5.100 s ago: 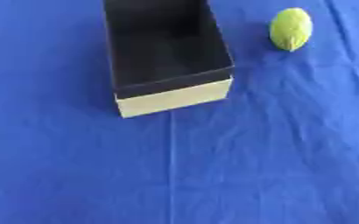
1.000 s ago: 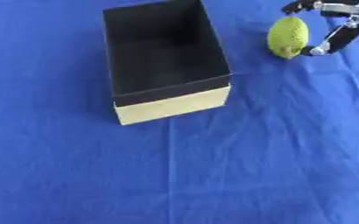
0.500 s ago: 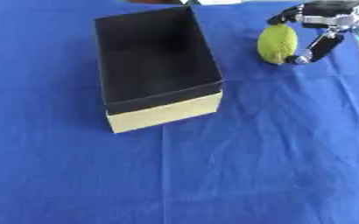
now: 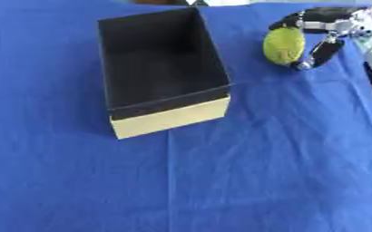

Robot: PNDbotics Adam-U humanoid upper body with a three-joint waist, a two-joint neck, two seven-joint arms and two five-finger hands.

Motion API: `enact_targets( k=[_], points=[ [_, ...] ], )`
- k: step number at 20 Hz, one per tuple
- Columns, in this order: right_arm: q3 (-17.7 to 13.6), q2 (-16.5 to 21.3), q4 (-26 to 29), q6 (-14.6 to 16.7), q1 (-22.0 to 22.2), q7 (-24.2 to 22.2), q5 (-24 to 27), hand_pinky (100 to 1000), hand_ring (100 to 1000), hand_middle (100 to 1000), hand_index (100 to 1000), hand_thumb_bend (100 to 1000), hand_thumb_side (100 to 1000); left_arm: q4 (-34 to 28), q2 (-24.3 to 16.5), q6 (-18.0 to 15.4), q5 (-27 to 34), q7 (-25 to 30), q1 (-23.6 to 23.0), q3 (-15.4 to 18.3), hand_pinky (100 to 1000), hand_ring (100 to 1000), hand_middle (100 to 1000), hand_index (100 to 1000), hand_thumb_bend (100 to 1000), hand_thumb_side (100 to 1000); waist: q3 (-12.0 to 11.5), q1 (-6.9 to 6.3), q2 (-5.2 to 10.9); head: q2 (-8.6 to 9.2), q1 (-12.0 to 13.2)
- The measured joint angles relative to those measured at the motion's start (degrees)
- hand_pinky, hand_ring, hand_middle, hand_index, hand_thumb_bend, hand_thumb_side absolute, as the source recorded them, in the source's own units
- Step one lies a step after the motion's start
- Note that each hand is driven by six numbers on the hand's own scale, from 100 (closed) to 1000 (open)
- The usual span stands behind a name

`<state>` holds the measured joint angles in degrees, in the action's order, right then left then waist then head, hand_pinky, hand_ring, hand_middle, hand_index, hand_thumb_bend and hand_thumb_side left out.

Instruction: Pick up objects on the table and place them in the box.

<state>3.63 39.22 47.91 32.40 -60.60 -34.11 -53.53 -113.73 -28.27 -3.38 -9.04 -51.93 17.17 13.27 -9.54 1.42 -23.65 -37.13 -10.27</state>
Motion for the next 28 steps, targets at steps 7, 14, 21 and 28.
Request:
enact_targets(
  k=[7,14,21,28],
  points=[
    [0.0,-0.7,-0.2,1.5,0.2,2.2,0.5,772,757,618,774,100,100,0.0,0.0,0.1,0.0,0.0,0.0,0.0,450,759,692,677,883,809,-0.1,0.0,0.0,-0.02,0.0],
    [0.3,-0.7,2.3,1.1,0.7,1.2,4.8,770,750,609,764,100,100,0.0,0.0,0.1,0.0,0.0,0.0,0.0,450,760,692,678,883,809,0.1,0.0,0.0,-0.3,0.0],
    [0.2,-0.7,4.2,-0.2,0.7,-0.1,7.0,751,685,517,665,100,100,0.0,0.0,0.1,0.0,0.0,0.0,0.0,450,760,692,678,880,807,0.1,0.0,0.0,-0.57,0.1],
    [0.0,-0.7,11.5,0.7,0.7,3.5,10.3,737,616,470,613,100,100,0.0,0.0,0.2,0.0,0.0,0.0,0.0,451,760,693,678,877,804,0.1,0.0,0.0,-0.59,0.3]
  ],
)
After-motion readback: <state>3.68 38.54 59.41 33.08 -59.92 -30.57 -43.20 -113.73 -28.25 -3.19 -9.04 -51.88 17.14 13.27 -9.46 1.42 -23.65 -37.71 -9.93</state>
